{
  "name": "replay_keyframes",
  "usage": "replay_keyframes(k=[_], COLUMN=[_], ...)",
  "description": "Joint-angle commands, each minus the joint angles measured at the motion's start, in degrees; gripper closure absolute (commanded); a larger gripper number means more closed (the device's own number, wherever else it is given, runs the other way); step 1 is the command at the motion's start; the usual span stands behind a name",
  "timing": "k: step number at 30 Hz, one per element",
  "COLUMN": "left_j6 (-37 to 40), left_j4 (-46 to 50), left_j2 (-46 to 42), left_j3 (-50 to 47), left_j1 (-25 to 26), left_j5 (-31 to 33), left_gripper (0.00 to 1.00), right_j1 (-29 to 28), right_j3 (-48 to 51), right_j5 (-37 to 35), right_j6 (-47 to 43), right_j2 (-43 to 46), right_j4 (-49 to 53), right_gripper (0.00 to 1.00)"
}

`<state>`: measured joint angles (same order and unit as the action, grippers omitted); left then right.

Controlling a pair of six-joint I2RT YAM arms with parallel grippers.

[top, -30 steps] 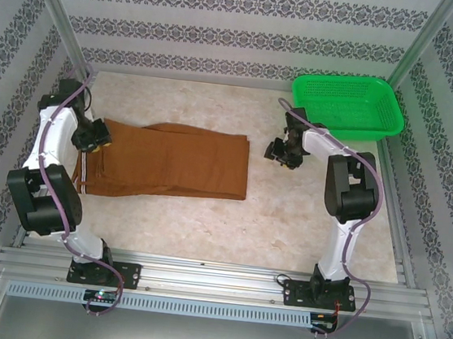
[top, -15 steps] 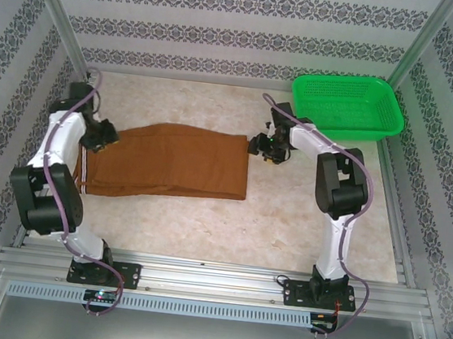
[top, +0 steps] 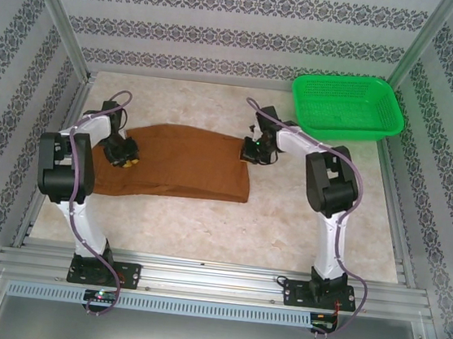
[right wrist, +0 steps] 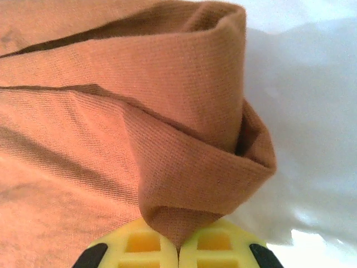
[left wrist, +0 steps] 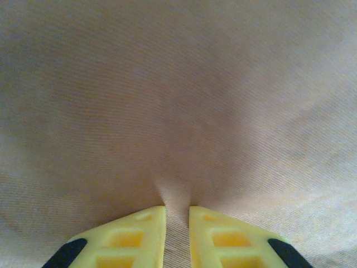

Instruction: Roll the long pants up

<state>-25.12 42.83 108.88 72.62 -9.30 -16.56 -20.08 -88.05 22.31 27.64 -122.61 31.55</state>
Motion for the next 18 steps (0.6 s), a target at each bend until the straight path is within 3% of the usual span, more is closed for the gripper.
replay_keyframes(k=[1,7,9,11,12,14,16,18], left_j6=[1.61,1.05,0.92,0.57,0.43,0.60,1.23,1.93], left_j4=[-0.55,-2.73,-3.90,-6.80,-7.97,-8.46,-7.42,-5.50], left_j2=[2.01,4.00,3.32,-0.08,-2.26,-6.76,-8.41,-7.73], left_j3=[0.19,-1.78,-1.41,-2.21,-2.91,-3.26,-2.45,-0.68], left_j1=[1.39,2.11,2.69,2.86,2.82,2.50,1.45,-0.14], left_j5=[0.77,0.33,-0.03,-0.22,0.56,4.44,6.40,6.79], left_gripper=[0.85,0.90,0.87,0.78,0.73,0.59,0.52,0.53], right_j1=[5.83,13.09,13.83,13.79,13.77,13.23,12.44,11.58], right_j3=[7.47,16.68,18.04,18.38,18.65,18.68,17.95,17.01], right_j5=[-7.13,-12.36,-11.37,-8.64,-7.74,-6.53,-6.91,-6.91], right_j6=[-0.78,-1.49,-0.91,-0.58,-0.09,0.19,0.14,-0.04], right_j2=[6.44,15.23,16.63,17.24,17.64,18.19,17.82,16.53], right_j4=[3.33,3.81,3.43,2.72,2.20,1.43,1.66,2.06], right_gripper=[1.00,1.00,1.00,0.63,0.51,0.36,0.35,0.34])
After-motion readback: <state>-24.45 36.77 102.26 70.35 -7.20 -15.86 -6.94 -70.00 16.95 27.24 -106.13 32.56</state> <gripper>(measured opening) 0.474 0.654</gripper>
